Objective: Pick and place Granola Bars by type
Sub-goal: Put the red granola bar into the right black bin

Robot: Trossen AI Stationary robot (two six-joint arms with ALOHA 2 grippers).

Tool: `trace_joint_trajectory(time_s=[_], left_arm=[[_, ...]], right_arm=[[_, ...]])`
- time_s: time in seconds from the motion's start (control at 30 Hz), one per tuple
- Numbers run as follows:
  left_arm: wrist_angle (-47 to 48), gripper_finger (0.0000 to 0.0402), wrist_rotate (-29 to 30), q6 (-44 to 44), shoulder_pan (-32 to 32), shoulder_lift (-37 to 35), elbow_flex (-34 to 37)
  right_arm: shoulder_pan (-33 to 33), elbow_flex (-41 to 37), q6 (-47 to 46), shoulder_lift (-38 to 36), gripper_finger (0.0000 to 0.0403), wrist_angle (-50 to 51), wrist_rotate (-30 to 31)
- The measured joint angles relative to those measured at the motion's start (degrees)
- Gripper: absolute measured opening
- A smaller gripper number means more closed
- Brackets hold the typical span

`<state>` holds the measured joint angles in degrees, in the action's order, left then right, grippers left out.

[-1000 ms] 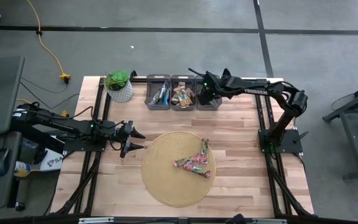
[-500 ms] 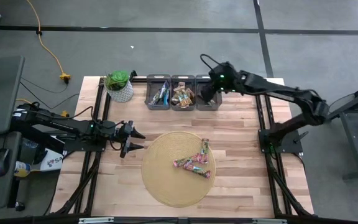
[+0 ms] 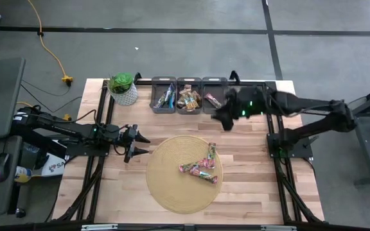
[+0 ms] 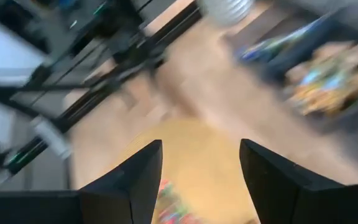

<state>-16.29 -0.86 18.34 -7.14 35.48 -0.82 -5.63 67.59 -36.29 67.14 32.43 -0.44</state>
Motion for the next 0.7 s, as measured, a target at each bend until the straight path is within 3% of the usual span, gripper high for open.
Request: trace_joint_trajectory(time_s=[0.2, 0.43, 0.57, 0.7], left_arm=[[0.0, 0.0248, 0.02, 0.0, 0.01, 0.02, 0.02], [0.01, 0.0248, 0.0, 0.0, 0.0, 0.02, 0.02], [0.0, 0.0248, 0.0, -0.01, 0.01, 0.02, 0.0], [0.02, 0.0248, 0.0, 0.0, 0.01, 0.0, 0.0]], right_arm=[[12.52, 0.0, -11.32, 2.13, 0.02, 1.39, 2.53], [20.98, -0.02, -35.65, 7.78, 0.02, 17.84, 19.37], [22.65, -0.06, -45.6, 14.42, 0.02, 23.19, 19.83], [22.78, -0.07, -49.57, 21.68, 0.02, 18.95, 19.29]])
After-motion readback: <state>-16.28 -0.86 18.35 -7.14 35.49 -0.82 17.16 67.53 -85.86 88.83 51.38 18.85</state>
